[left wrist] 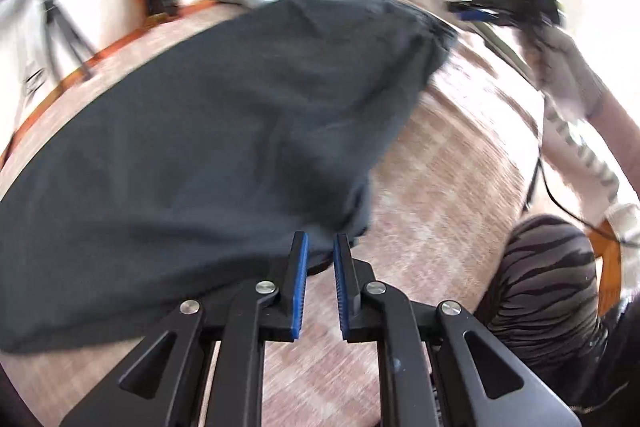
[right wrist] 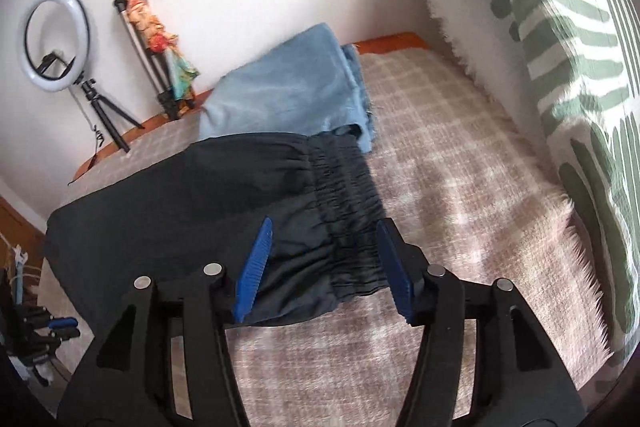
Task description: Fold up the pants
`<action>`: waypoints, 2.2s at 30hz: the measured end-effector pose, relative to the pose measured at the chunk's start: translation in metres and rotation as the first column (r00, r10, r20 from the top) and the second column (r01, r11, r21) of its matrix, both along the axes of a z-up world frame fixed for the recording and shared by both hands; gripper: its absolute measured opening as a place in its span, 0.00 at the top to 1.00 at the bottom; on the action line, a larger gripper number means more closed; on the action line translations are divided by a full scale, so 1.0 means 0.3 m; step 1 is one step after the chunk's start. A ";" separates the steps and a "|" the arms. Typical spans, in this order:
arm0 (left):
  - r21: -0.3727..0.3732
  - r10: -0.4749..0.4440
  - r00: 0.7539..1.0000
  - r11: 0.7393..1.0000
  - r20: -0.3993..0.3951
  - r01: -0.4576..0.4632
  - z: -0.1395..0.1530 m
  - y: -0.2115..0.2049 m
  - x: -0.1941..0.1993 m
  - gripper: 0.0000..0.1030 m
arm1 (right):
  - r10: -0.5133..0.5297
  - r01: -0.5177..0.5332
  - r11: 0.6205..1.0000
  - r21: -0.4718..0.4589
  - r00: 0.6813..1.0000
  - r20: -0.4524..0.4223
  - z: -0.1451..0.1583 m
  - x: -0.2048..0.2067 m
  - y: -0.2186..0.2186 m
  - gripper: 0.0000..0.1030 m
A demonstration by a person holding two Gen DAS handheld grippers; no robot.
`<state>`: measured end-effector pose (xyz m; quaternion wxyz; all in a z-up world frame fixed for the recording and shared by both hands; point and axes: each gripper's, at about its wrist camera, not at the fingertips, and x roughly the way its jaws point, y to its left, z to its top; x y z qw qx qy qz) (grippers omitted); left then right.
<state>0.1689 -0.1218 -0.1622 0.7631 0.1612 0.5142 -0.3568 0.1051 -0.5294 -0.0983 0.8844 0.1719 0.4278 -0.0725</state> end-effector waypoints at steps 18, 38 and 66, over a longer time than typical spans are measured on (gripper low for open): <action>-0.073 0.520 0.854 0.851 -0.020 -0.520 0.100 0.676 0.139 0.90 | 0.483 -0.485 0.875 0.017 0.874 0.059 0.172 0.186 0.816 0.36; -0.023 0.822 0.564 0.564 -0.078 -0.825 -0.071 1.416 0.412 0.90 | 0.796 -0.793 0.606 0.065 0.605 -0.040 -0.037 0.496 1.751 0.32; -0.117 0.858 0.511 0.504 -0.040 -0.856 -0.176 1.741 0.600 0.86 | 0.836 -0.779 0.536 0.327 0.544 -0.073 -0.260 0.973 2.444 0.35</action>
